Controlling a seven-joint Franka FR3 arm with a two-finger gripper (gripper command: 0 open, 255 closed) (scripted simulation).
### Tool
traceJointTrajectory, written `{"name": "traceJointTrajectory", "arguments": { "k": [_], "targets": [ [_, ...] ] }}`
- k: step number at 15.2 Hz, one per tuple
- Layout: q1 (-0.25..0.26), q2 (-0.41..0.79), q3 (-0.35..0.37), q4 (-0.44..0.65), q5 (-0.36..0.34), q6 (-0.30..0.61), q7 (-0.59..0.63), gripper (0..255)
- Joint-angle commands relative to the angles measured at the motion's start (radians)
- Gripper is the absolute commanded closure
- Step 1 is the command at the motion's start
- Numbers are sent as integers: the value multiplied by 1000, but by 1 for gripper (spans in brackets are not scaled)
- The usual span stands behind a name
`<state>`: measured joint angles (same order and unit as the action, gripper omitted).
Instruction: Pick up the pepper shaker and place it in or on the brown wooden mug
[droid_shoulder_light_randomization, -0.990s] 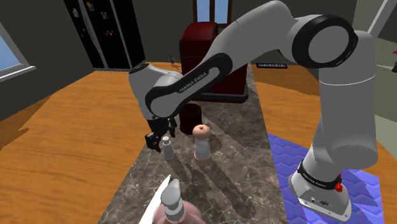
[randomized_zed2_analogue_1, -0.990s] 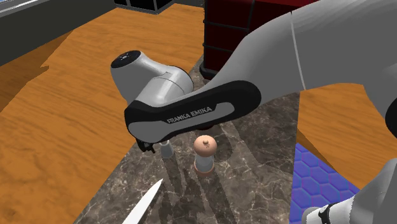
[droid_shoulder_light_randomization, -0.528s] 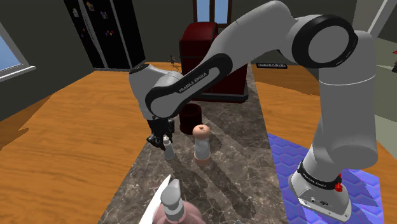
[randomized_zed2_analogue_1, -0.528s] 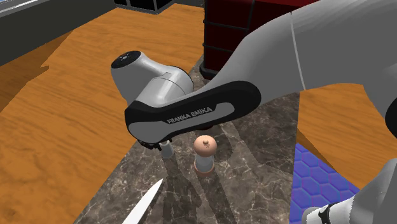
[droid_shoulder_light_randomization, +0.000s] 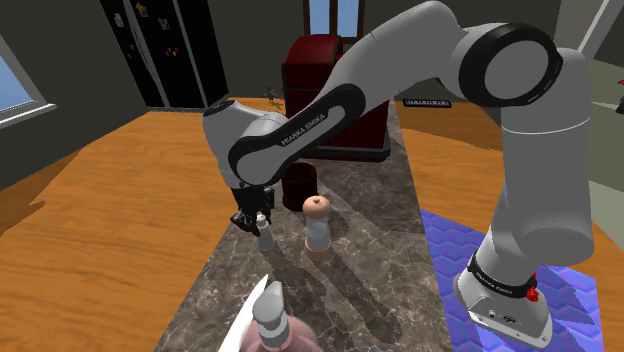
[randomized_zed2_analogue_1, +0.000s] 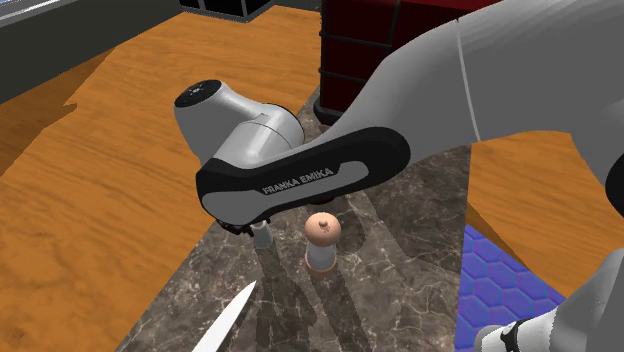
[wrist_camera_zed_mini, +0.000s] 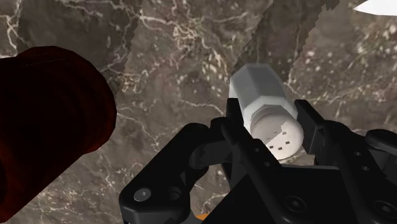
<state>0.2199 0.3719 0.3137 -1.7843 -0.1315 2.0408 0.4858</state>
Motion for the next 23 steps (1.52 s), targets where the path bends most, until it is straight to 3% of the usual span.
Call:
{"name": "traceJointTrajectory", "arguments": {
  "k": [1,23],
  "targets": [
    [-1,-6,1,5,2,-11,-2,255],
    [-4,-90,14,190,37,-275,-25,255]
  ]
}}
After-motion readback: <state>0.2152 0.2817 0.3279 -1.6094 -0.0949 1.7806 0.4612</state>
